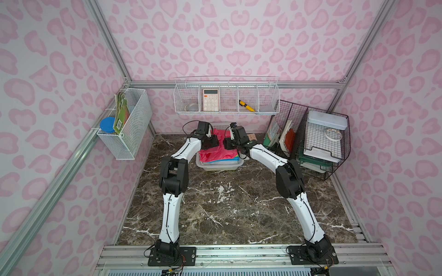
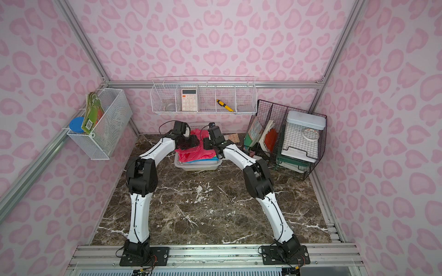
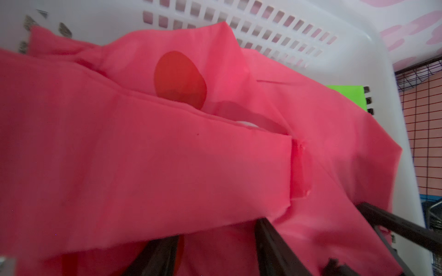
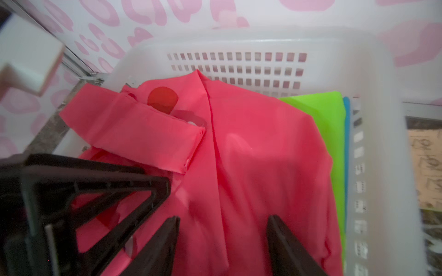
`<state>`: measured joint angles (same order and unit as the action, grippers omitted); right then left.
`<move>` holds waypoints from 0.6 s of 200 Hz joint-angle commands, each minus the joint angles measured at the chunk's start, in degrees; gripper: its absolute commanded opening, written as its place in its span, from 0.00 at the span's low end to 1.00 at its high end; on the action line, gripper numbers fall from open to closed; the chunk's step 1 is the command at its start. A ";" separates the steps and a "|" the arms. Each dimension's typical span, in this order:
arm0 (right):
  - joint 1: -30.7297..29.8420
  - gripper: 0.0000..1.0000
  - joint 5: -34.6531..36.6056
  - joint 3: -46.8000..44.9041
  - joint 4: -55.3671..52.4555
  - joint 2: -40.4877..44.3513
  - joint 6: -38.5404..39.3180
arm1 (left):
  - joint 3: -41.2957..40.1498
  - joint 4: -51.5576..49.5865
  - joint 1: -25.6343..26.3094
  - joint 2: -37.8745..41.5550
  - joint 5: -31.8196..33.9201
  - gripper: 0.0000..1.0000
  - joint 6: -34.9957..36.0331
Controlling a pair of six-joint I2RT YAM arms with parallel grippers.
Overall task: Put the folded raincoat in the basket
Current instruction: Place the raincoat in the basket.
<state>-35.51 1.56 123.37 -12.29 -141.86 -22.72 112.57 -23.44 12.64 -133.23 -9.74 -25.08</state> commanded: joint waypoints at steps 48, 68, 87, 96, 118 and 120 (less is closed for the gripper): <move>-0.64 0.63 3.49 -1.25 -8.18 5.86 2.53 | 0.39 -10.90 1.25 6.16 2.22 0.57 1.26; -1.10 0.63 3.49 -1.29 -8.44 8.32 3.75 | 0.56 -11.84 1.60 9.41 2.00 0.57 1.17; -1.67 0.63 3.63 -2.24 -9.15 10.11 4.36 | -0.06 -12.15 1.70 11.58 1.93 0.58 0.87; -1.98 0.63 3.62 -3.57 -8.81 10.45 4.44 | -0.63 -12.00 1.76 12.30 1.55 0.58 0.75; -2.76 0.63 3.13 -8.36 -6.69 13.13 4.37 | -2.76 -10.34 1.92 12.70 -0.51 0.58 -0.01; -2.80 0.63 3.06 -8.70 -6.51 13.26 4.31 | -2.83 -10.21 1.90 12.61 -0.69 0.58 -0.04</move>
<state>-37.67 4.69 118.02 -19.35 -130.28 -19.25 111.20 -33.08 14.46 -120.73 -8.23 -24.51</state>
